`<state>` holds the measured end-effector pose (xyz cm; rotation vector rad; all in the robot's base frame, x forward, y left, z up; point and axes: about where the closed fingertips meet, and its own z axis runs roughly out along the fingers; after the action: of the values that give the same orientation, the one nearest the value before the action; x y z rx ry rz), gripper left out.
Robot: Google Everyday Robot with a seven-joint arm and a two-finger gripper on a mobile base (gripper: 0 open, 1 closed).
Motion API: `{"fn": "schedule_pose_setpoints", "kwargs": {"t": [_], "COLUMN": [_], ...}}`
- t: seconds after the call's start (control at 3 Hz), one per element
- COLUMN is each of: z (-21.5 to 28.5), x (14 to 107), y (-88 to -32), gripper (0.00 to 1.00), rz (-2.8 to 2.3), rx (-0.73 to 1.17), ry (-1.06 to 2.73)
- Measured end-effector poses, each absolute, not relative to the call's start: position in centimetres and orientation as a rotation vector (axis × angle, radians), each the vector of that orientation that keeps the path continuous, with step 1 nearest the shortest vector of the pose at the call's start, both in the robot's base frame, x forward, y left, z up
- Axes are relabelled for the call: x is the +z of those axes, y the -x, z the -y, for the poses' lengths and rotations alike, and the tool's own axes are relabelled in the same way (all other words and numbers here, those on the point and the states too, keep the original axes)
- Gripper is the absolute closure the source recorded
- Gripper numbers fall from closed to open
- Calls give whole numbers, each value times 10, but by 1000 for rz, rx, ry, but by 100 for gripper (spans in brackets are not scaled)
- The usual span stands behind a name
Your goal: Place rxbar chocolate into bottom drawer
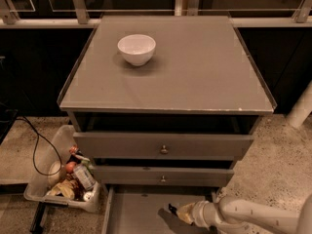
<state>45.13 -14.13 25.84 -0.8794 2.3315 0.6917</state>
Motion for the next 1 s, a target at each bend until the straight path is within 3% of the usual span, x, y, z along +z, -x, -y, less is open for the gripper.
{"fn": "schedule_pose_setpoints", "kwargs": {"t": [0.67, 1.0], "z": [137, 137], "x": [163, 160], "y": [-457, -457], "gripper": [100, 81], "rz": [-2402, -2404], "rx": [696, 697], "ry": [889, 886]}}
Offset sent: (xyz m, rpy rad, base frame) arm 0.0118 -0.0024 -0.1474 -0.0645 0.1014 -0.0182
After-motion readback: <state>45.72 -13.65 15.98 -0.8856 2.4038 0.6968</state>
